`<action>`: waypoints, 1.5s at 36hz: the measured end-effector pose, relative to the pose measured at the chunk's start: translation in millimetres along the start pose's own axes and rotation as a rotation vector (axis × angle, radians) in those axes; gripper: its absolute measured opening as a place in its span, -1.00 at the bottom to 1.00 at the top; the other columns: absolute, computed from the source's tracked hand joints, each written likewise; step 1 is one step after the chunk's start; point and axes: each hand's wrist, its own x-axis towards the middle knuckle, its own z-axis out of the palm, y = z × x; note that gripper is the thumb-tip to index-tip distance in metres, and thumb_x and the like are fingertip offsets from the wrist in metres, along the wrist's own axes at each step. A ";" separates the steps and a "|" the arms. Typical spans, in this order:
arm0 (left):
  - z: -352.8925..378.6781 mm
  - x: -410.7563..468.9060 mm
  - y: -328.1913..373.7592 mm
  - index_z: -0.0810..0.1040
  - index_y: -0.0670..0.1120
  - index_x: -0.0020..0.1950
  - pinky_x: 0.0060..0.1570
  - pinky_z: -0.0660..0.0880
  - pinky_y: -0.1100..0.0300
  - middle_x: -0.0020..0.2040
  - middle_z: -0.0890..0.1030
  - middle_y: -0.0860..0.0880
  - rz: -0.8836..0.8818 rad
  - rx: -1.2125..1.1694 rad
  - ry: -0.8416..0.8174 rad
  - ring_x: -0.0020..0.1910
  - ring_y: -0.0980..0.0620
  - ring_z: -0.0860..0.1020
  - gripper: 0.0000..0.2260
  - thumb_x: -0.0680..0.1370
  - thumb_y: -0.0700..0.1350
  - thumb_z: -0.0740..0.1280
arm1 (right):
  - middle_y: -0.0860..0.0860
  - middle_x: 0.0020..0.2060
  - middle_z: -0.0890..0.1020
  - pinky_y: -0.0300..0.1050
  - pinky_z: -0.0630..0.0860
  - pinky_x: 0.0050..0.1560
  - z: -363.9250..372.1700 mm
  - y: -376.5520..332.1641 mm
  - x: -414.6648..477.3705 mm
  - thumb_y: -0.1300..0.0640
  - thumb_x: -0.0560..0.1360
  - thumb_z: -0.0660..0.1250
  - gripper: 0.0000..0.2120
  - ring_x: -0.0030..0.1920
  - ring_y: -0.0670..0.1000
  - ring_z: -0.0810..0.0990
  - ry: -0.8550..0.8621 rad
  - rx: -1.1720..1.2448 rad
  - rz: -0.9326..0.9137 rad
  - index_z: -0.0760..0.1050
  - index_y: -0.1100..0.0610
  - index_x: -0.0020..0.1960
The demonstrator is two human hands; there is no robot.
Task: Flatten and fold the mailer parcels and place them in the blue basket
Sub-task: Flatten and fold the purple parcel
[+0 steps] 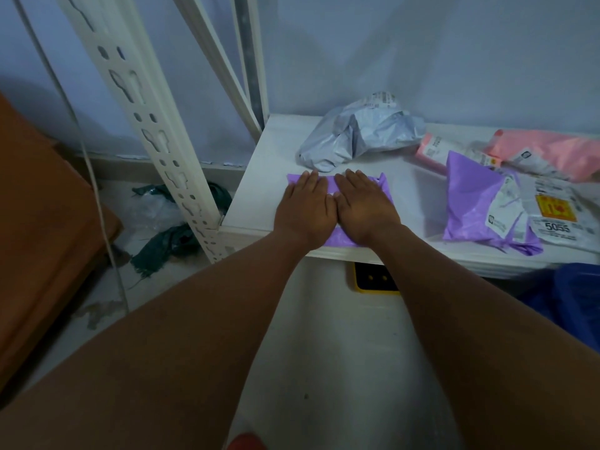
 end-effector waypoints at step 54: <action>3.7 -1.0 -2.5 0.41 -0.25 0.46 0.48 0.20 -0.11 0.47 0.39 -0.23 0.118 0.021 0.074 0.51 -0.17 0.30 -0.36 0.60 0.07 -0.17 | 0.16 0.56 0.20 0.10 0.00 0.57 -11.3 -5.7 -8.6 -0.05 0.66 -0.16 -0.45 0.57 0.11 0.12 -0.043 0.001 0.026 0.19 0.14 0.57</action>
